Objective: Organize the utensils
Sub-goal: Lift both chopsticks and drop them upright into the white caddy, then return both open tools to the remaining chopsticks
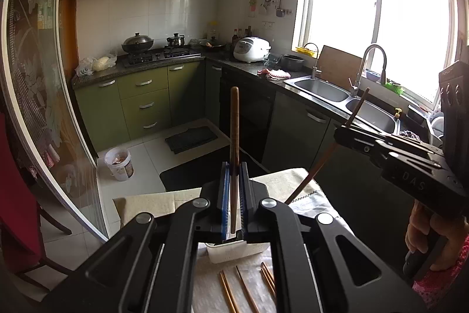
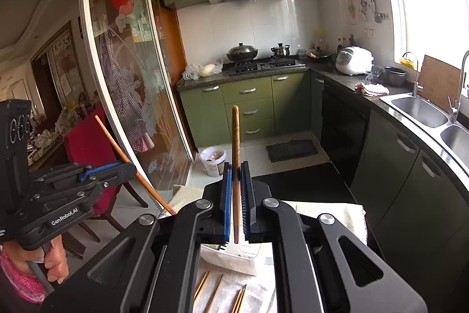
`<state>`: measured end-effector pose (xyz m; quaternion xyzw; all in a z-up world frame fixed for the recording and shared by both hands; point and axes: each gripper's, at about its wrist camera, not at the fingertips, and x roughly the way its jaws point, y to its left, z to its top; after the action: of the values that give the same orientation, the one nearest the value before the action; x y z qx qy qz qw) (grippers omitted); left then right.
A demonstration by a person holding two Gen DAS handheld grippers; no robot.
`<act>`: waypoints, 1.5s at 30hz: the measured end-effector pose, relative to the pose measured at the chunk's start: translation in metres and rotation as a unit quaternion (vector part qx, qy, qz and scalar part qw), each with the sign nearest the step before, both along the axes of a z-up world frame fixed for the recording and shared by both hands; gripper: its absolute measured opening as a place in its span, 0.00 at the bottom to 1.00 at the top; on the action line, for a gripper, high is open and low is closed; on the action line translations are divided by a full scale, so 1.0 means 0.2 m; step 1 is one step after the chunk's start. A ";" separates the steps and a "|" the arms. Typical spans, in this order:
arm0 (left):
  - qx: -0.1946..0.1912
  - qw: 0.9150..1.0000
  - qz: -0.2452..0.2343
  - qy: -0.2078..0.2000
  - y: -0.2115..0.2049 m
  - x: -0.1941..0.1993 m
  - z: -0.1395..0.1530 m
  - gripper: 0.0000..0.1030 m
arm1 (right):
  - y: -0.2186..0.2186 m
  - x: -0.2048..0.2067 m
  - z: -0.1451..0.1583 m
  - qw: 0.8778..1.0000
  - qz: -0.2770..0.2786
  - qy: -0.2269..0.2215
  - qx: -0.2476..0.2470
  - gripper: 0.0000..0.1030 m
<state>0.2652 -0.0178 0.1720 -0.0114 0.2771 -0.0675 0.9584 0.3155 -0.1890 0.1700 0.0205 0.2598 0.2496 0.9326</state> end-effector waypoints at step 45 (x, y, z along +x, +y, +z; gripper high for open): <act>0.002 0.945 0.016 0.328 0.09 -0.08 -1.35 0.48 | -0.44 -0.37 -1.08 0.979 0.004 0.197 -0.046 0.30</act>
<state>0.2497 -0.0002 -0.0989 -0.0353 0.5759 -0.0442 0.8155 0.2421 -0.2764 -0.0454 0.0254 0.4497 0.2320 0.8621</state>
